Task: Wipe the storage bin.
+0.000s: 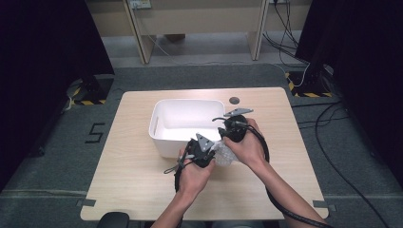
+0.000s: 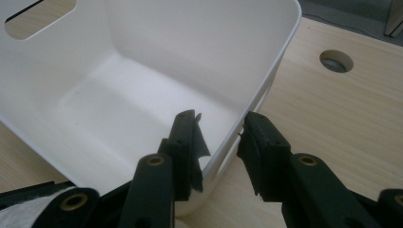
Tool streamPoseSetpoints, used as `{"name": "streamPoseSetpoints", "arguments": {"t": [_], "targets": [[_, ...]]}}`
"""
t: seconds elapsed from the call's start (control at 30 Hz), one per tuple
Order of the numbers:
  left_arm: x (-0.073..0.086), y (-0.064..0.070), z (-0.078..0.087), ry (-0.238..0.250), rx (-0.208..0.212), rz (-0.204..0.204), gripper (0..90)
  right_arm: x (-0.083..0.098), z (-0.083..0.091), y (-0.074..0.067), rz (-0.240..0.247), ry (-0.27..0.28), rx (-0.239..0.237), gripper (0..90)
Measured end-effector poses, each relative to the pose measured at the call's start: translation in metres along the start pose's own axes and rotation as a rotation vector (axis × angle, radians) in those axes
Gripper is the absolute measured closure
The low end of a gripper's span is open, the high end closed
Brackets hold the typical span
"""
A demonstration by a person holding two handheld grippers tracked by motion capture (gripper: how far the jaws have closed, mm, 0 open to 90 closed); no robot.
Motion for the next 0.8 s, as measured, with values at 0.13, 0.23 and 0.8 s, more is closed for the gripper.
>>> {"name": "streamPoseSetpoints", "arguments": {"t": [0.13,0.23,0.8], "targets": [[0.0,0.001,-0.001,-0.008,0.007,-0.01,75.9,0.0,0.0,0.0,0.002,0.001,0.0,66.2],[0.004,0.0,-0.002,-0.021,0.014,-0.035,75.7,0.0,0.0,0.0,0.0,0.001,-0.004,65.6],[0.046,-0.05,0.07,-0.033,-0.032,0.034,76.0,-0.002,-0.002,0.001,-0.097,-0.024,-0.031,55.8]]}}
Point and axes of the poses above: each handheld gripper's, and its own axes: z roughly backward along the jaws, x roughly out of its underside, y roughly to its right, the point moved 6 cm from there along -z, roughly forward along the jaws, and after that the axes turned 15 degrees about x, right-handed, at the moved point
